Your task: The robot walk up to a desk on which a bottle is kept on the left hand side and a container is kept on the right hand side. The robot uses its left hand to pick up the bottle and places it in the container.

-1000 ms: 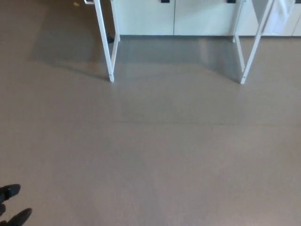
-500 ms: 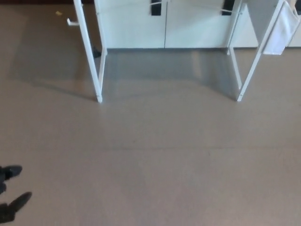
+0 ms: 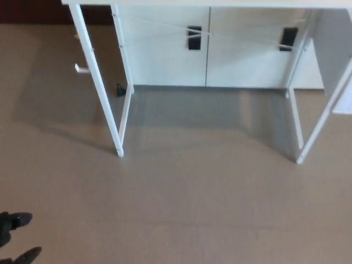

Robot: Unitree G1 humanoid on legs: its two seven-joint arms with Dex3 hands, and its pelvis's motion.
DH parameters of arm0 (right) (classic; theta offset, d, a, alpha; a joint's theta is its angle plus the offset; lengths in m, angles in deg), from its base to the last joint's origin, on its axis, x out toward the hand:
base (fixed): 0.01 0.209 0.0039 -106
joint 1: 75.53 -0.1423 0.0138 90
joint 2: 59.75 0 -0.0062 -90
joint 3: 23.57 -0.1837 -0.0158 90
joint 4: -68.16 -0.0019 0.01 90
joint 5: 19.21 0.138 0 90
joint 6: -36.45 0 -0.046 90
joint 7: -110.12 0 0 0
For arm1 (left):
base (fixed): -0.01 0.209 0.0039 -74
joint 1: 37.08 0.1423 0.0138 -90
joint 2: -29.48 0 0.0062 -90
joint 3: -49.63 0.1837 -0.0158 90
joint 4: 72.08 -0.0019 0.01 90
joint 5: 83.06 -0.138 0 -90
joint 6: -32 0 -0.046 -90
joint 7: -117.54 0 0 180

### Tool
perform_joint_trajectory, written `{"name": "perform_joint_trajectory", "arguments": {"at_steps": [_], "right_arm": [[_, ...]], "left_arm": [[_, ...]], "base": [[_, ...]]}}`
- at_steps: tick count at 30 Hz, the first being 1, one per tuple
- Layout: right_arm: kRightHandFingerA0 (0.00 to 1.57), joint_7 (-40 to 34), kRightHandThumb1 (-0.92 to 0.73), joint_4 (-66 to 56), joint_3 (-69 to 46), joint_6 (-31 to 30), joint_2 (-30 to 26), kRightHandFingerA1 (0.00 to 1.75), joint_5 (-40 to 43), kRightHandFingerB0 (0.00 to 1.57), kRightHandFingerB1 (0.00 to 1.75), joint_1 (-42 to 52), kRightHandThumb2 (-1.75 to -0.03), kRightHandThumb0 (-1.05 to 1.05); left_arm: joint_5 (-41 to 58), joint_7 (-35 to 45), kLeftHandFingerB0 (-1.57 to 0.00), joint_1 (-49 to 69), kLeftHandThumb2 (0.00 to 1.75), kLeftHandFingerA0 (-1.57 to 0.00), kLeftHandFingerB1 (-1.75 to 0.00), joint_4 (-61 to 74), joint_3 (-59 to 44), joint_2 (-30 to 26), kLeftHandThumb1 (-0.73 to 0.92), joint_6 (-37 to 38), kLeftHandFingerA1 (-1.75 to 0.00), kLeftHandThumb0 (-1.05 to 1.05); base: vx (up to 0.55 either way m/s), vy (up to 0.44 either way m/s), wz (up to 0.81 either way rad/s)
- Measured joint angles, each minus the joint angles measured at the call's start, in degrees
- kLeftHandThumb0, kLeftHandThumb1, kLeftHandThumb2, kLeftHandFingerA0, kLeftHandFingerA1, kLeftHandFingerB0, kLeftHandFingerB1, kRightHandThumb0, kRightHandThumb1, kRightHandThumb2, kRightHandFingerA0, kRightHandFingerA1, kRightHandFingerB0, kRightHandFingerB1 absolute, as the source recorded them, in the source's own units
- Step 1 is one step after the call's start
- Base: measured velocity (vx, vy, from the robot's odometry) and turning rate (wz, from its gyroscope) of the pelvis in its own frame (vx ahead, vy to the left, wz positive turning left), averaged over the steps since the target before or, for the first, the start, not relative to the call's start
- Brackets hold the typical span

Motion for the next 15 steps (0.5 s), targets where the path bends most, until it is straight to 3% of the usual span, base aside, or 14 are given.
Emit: {"name": "perform_joint_trajectory", "arguments": {"at_steps": [1,2,3,10,11,12,15], "right_arm": [[0.25,0.00,-0.74,0.00,-0.02,0.01,0.00,0.42,0.01,0.22,0.35,0.07,-0.61,-0.36],[0.25,0.00,-0.74,-0.02,-0.04,0.02,0.00,0.42,0.03,0.22,0.35,0.22,-0.61,-0.36],[0.25,0.01,-0.70,-0.17,-0.03,0.09,0.03,0.46,0.05,0.21,0.41,0.73,-0.73,-0.42],[0.25,0.08,-0.70,-0.15,0.36,0.81,0.49,0.45,-0.04,0.20,0.41,6.20,-0.74,-0.44],[0.26,0.10,-0.70,-0.13,0.40,0.96,0.41,0.46,-0.06,0.21,0.41,6.45,-0.74,-0.46],[0.26,0.26,-0.70,0.19,0.56,1.35,0.44,0.45,-0.17,0.22,0.41,6.39,-0.74,-0.45],[0.28,0.59,-0.75,-0.55,0.43,1.89,0.17,0.41,-0.17,0.22,0.35,6.89,-0.61,-0.41]], "left_arm": [[0.00,0.01,-0.27,0.14,0.80,-0.30,-0.47,-0.05,0.01,0.03,0.43,0.10,-0.51,-0.48],[-0.01,0.02,-0.27,0.39,0.80,-0.30,-0.47,-0.11,0.03,0.04,0.43,0.29,-0.51,-0.48],[-0.03,0.03,-0.26,0.81,0.80,-0.30,-0.46,-0.16,0.03,0.04,0.43,0.48,-0.50,-0.48],[-0.43,-0.08,-0.27,4.05,0.79,-0.31,-0.47,-1.10,0.35,0.06,0.43,1.37,-0.51,-0.47],[-0.48,-0.16,-0.26,4.12,0.80,-0.30,-0.47,-1.18,0.44,0.15,0.42,1.50,-0.51,-0.44],[-0.72,-0.67,-0.35,3.64,0.58,-0.37,-0.34,-1.57,0.56,0.37,0.61,1.57,-0.38,-0.44],[-0.94,-1.18,-0.32,3.97,0.58,-0.35,-0.33,-1.73,0.52,0.57,0.63,1.57,-0.37,-0.43]], "base": [[0.48,-0.122,0.02],[0.39,-0.125,-0.04],[0.39,-0.078,-0.04],[0.41,-0.010,-0.18],[0.51,0.151,0.98],[0.46,0.181,-0.38],[0.44,0.177,-0.15]]}}
